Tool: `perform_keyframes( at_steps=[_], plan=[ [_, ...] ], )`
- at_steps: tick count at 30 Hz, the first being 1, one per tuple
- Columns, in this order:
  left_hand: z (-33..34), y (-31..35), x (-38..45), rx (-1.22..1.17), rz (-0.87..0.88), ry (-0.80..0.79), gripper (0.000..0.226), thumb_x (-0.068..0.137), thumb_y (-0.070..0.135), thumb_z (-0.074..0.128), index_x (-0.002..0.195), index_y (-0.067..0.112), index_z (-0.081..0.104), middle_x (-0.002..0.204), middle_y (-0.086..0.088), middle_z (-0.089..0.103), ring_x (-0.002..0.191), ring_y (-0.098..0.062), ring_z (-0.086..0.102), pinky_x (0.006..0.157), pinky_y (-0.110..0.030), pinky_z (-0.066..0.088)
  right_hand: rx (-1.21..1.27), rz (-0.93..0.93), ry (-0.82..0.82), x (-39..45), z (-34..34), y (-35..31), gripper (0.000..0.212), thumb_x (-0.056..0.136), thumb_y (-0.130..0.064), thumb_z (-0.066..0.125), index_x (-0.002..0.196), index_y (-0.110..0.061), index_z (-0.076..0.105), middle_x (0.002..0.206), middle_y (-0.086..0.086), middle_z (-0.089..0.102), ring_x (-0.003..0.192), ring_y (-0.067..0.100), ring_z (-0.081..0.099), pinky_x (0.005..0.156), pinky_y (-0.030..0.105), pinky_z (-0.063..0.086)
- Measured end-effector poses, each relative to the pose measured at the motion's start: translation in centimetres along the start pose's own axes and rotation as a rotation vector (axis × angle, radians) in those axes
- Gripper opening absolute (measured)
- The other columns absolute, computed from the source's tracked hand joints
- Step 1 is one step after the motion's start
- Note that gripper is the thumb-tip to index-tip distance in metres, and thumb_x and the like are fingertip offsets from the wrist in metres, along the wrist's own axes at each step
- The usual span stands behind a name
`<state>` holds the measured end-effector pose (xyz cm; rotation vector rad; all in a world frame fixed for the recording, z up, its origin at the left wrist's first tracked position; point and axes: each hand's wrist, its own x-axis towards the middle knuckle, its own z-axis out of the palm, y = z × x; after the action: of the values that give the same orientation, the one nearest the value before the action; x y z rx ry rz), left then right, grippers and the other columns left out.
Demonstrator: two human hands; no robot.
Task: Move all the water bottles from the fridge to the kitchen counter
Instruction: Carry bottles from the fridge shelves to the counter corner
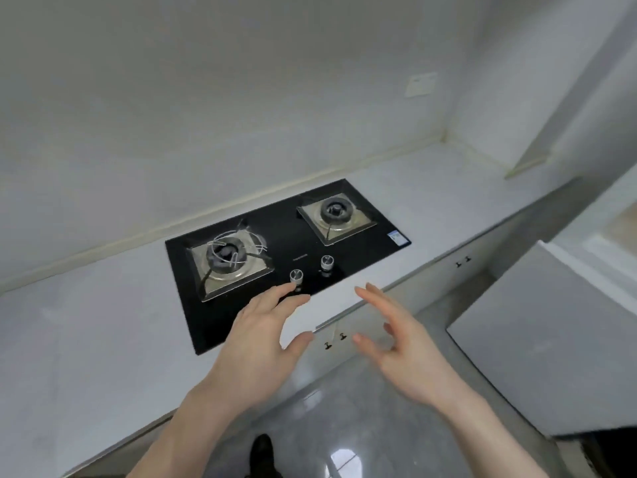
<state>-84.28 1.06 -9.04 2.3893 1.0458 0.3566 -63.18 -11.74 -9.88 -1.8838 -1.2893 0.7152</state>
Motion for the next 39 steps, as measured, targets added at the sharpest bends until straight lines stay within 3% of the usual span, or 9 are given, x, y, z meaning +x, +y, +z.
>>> perform_keyframes(
  at_steps=[8, 14, 21, 29, 31, 34, 35, 39],
  plan=[
    [5.4, 9.9, 9.9, 0.009, 0.345, -0.231, 0.053, 0.097, 0.047, 0.06, 0.147, 0.045, 0.043, 0.158, 0.029, 0.024, 0.147, 0.002, 0.019, 0.116, -0.018, 0.013, 0.003, 0.229, 0.364, -4.6, -9.4, 5.9, 0.064, 0.094, -0.034, 0.073, 0.149, -0.049, 0.044, 0.162, -0.027, 0.032, 0.148, -0.009, 0.028, 0.123, 0.038, 0.034],
    [9.5, 15.9, 17.2, -0.027, 0.578, -0.342, 0.05, 0.098, 0.047, 0.059, 0.146, 0.043, 0.046, 0.158, 0.024, 0.029, 0.145, 0.004, 0.02, 0.108, -0.002, 0.004, -0.022, 0.373, 0.573, -5.6, -14.7, 8.5, 0.063, 0.095, -0.036, 0.071, 0.151, -0.047, 0.043, 0.161, -0.028, 0.03, 0.14, -0.022, 0.027, 0.122, 0.033, 0.034],
    [13.5, 22.8, 24.0, -0.084, 0.819, -0.461, 0.048, 0.098, 0.046, 0.06, 0.144, 0.043, 0.048, 0.156, 0.025, 0.032, 0.142, 0.0, 0.029, 0.118, -0.022, 0.024, -0.075, 0.511, 0.811, -7.2, -19.0, 9.8, 0.061, 0.096, -0.039, 0.069, 0.148, -0.056, 0.04, 0.159, -0.035, 0.03, 0.146, -0.013, 0.027, 0.121, 0.036, 0.036],
    [18.8, 33.6, 25.8, -0.109, 1.057, -0.586, 0.048, 0.096, 0.045, 0.063, 0.143, 0.041, 0.05, 0.156, 0.022, 0.035, 0.142, -0.003, 0.031, 0.119, -0.029, 0.027, -0.094, 0.654, 1.047, -12.7, -23.5, 11.2, 0.062, 0.096, -0.036, 0.071, 0.148, -0.054, 0.042, 0.158, -0.033, 0.033, 0.146, -0.009, 0.032, 0.119, 0.035, 0.037],
    [20.6, 36.7, 26.1, -0.11, 1.11, -0.603, 0.049, 0.096, 0.046, 0.062, 0.143, 0.042, 0.049, 0.156, 0.023, 0.035, 0.142, -0.001, 0.03, 0.119, -0.03, 0.029, -0.098, 0.673, 1.095, -14.2, -25.1, 12.3, 0.061, 0.095, -0.035, 0.071, 0.148, -0.052, 0.044, 0.158, -0.031, 0.035, 0.145, -0.01, 0.032, 0.119, 0.028, 0.036],
    [22.7, 40.8, 26.1, -0.123, 1.156, -0.612, 0.05, 0.096, 0.046, 0.062, 0.144, 0.042, 0.048, 0.156, 0.023, 0.034, 0.142, -0.001, 0.03, 0.118, -0.027, 0.028, -0.098, 0.693, 1.135, -15.9, -27.7, 13.9, 0.06, 0.095, -0.034, 0.071, 0.147, -0.05, 0.046, 0.157, -0.032, 0.035, 0.142, -0.015, 0.032, 0.11, 0.006, 0.031],
    [23.4, 42.3, 26.0, -0.129, 1.169, -0.613, 0.05, 0.096, 0.046, 0.062, 0.144, 0.042, 0.047, 0.156, 0.023, 0.033, 0.143, -0.001, 0.031, 0.118, -0.028, 0.028, -0.092, 0.699, 1.138, -16.4, -28.8, 14.6, 0.06, 0.095, -0.034, 0.071, 0.147, -0.05, 0.046, 0.156, -0.033, 0.035, 0.141, -0.016, 0.033, 0.11, 0.007, 0.032],
    [25.8, 48.3, 25.8, -0.166, 1.196, -0.617, 0.049, 0.096, 0.043, 0.064, 0.143, 0.042, 0.05, 0.156, 0.024, 0.034, 0.144, -0.001, 0.029, 0.119, -0.031, 0.029, -0.088, 0.673, 1.187, -18.6, -33.6, 17.1, 0.059, 0.095, -0.035, 0.071, 0.146, -0.052, 0.047, 0.156, -0.031, 0.037, 0.142, -0.009, 0.037, 0.118, 0.031, 0.039]
  ],
)
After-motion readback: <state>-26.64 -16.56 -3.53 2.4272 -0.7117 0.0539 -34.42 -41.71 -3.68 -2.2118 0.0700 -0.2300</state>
